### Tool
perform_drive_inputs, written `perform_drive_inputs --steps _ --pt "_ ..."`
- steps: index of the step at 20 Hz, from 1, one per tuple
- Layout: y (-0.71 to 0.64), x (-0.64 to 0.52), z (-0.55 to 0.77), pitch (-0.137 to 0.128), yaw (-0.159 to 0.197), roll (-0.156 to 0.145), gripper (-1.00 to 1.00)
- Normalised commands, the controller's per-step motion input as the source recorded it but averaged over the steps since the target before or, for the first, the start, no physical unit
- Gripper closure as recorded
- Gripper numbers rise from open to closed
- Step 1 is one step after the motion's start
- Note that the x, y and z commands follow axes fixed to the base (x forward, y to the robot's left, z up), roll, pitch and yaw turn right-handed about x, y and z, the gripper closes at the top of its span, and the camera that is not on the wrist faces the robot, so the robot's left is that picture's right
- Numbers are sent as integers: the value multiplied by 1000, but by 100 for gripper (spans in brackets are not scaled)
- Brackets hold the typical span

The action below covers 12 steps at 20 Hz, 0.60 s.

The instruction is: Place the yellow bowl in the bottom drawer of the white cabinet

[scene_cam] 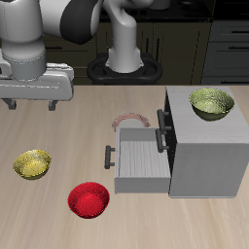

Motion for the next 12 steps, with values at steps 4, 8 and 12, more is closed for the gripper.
perform_drive_inputs --steps 4,8,12 --pt "-66 30 -429 25 8 11 -100" --pt "-96 -3 -379 31 -12 -9 -100" --pt "-38 -9 -337 32 -16 -11 -100"
